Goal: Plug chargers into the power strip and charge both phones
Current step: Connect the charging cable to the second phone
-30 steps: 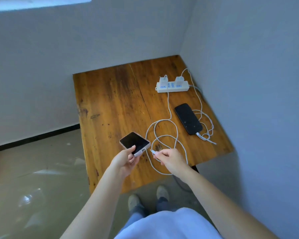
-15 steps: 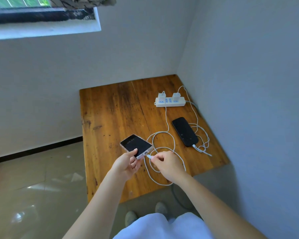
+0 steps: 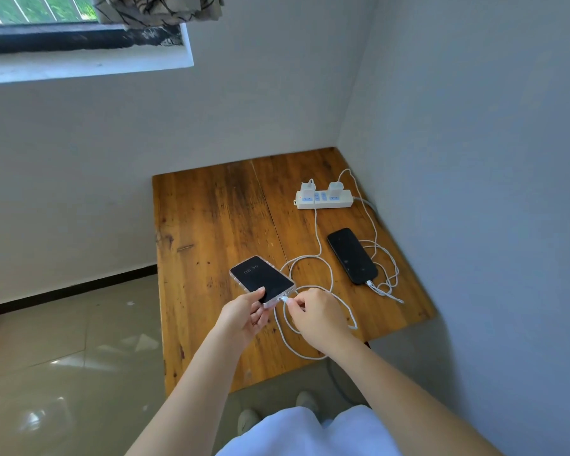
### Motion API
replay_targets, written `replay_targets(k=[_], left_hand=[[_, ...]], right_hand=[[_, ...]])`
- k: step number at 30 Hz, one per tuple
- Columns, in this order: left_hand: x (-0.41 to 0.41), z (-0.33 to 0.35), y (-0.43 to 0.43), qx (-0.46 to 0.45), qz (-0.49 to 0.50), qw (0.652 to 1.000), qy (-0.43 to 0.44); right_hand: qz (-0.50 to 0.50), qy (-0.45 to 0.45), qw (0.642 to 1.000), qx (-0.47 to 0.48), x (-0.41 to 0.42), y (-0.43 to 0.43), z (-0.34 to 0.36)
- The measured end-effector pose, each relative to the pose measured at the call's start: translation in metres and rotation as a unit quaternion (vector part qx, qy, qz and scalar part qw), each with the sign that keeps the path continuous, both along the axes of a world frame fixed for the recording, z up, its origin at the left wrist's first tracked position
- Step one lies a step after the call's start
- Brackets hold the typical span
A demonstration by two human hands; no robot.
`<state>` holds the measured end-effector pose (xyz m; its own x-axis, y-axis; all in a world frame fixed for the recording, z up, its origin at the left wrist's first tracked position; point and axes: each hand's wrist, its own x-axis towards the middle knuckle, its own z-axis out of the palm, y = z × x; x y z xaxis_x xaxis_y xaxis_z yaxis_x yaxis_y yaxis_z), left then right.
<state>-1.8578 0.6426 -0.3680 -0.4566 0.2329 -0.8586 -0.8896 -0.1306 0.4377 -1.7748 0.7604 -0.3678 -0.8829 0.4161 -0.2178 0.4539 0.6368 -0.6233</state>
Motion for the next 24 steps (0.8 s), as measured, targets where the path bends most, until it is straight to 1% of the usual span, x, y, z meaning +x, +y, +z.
replay_targets(k=[5,12,17,20,22,24], left_hand=[[0.000,-0.002,0.004,-0.010,-0.001,1.000,0.016],[0.000,-0.006,0.004,-0.021,-0.006,0.999,0.025],[-0.001,-0.006,0.005,-0.009,-0.002,1.000,0.023],[-0.001,-0.006,0.006,-0.006,-0.002,1.000,0.024],[-0.001,-0.007,0.006,-0.006,-0.010,1.000,0.024],[-0.001,-0.008,0.005,0.001,-0.024,1.000,0.020]], right_hand=[[-0.010,-0.002,1.000,0.022,-0.002,0.000,0.002],[-0.022,-0.001,1.000,0.005,-0.003,0.000,0.001],[-0.035,0.019,0.999,-0.002,-0.007,-0.001,0.004],[-0.045,0.005,0.998,-0.042,-0.010,0.002,0.004],[-0.066,-0.017,0.992,-0.106,-0.010,0.008,0.002],[-0.091,-0.043,0.978,-0.185,-0.008,0.014,-0.001]])
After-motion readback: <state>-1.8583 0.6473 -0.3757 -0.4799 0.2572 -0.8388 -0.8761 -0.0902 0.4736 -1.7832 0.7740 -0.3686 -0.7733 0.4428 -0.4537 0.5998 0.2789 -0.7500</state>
